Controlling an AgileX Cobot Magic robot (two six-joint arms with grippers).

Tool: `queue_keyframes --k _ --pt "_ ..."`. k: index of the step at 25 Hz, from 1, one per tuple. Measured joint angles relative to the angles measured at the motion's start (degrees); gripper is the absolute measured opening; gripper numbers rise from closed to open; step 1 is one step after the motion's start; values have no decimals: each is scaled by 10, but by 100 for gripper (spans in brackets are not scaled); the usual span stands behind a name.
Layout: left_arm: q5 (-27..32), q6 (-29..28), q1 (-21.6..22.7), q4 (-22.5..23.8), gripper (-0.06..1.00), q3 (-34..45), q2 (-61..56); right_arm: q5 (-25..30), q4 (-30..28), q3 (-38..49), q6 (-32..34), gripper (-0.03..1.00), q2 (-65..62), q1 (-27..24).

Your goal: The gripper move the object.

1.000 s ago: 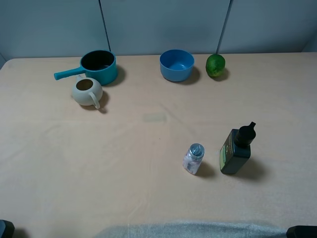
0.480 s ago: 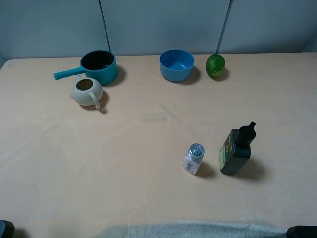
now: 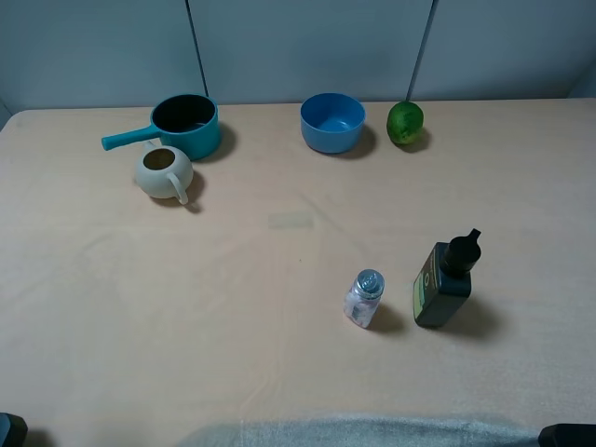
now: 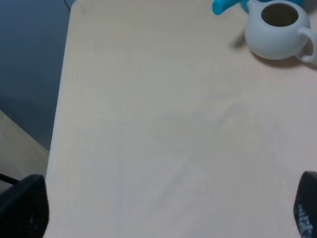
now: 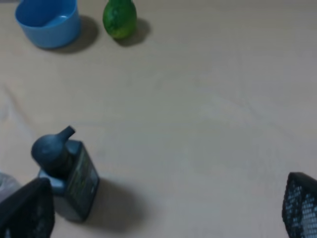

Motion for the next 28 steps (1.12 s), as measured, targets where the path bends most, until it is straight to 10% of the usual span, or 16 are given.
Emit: queue_keyframes --k 9,28 --pt "0 0 0 0 99 0 0 -86 -37 72 2 69 -41 -1" --pt "0 0 0 0 99 0 0 -93 -41 80 2 69 -41 -1"
